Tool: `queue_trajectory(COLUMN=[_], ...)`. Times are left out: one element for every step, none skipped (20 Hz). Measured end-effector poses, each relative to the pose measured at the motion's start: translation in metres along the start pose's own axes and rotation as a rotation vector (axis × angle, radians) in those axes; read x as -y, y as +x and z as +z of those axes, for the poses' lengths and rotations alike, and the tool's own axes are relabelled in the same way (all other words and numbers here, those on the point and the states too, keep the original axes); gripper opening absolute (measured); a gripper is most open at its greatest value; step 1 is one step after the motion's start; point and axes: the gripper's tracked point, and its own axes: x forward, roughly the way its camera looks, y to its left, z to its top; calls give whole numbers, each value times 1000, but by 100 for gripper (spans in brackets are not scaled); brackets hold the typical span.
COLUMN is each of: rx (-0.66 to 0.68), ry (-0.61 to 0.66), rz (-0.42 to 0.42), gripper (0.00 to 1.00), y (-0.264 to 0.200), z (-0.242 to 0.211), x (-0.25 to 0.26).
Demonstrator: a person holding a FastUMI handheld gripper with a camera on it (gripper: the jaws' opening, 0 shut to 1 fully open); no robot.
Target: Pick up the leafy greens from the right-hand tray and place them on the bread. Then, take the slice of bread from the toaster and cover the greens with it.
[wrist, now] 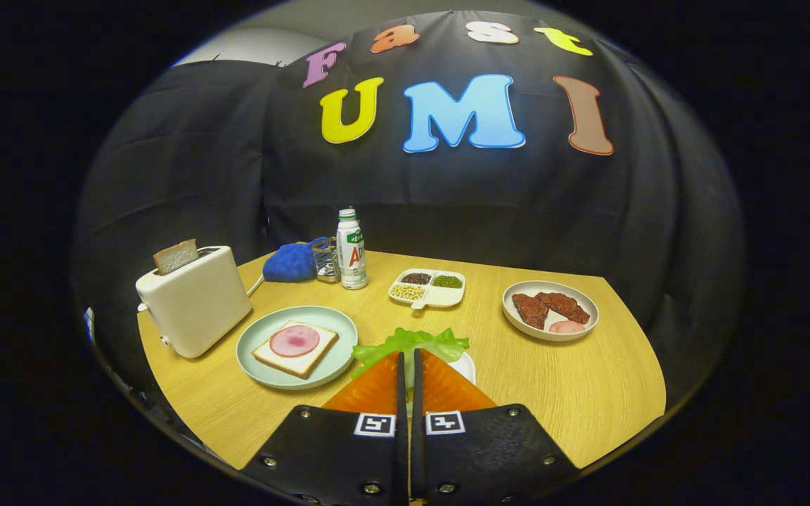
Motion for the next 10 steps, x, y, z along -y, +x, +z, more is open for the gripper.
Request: queue_trajectory(rx=[5,7,12,16,20,23,24,25,24,23], ry=[-1,-4,-5,-3,2,6,9,11,12,12], rz=[9,17,27,38,51,65,76,85,96,108], gripper=[2,2,2,2,2,2,2,2,2,2], y=[2,3,4,6,8,10,14,16,20,22], z=[3,6,11,13,16,19,20,21,22,23], x=[-6,-12,-18,-25,-31,-38,-45,-51,-58,-66])
